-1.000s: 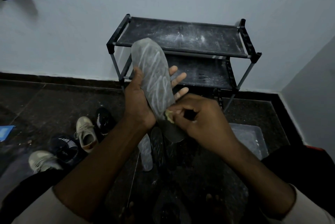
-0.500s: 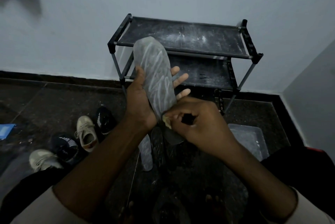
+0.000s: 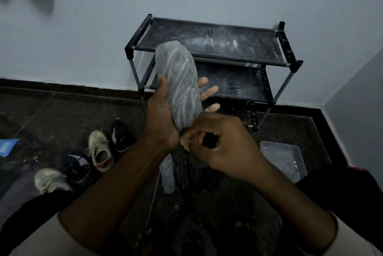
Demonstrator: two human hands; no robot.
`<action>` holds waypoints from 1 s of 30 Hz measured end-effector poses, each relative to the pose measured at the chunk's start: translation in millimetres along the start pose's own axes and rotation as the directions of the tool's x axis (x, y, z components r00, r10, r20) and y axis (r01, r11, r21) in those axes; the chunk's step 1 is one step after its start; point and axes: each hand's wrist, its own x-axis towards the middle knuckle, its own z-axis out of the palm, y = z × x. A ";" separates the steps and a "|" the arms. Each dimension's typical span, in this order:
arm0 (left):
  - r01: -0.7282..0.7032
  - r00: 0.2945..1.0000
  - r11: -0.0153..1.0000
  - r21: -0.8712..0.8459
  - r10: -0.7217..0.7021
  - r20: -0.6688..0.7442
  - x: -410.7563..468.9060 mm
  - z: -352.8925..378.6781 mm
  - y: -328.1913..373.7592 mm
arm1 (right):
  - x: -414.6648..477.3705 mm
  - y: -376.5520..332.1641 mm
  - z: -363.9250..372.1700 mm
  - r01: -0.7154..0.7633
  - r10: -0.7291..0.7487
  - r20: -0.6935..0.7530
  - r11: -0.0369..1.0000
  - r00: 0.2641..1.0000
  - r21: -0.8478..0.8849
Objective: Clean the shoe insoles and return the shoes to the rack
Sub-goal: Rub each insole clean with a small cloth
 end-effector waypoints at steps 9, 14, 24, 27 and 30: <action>-0.018 1.000 1.000 0.016 0.018 0.016 -0.7 -0.9 -2.3 | 1.0 3.4 -0.7 0.036 -0.036 -0.007 0.999 0.999 -0.011; -0.044 0.998 0.996 0.080 0.042 0.036 -1.0 -0.5 -4.7 | 3.5 5.7 -2.7 0.031 -0.025 -0.094 0.997 0.995 0.066; -0.015 1.000 0.999 0.039 0.014 0.015 -4.8 2.3 0.1 | 1.5 6.8 0.1 0.038 -0.037 -0.022 0.996 0.999 0.085; -0.028 0.999 0.996 0.088 0.026 0.023 -7.3 3.7 -0.9 | 0.6 11.6 -2.8 0.022 -0.015 -0.063 0.994 0.998 0.110; -0.033 0.999 0.990 0.135 0.029 0.030 -9.9 7.5 -4.7 | 1.6 10.9 -2.5 -0.001 0.015 -0.110 0.992 0.994 0.122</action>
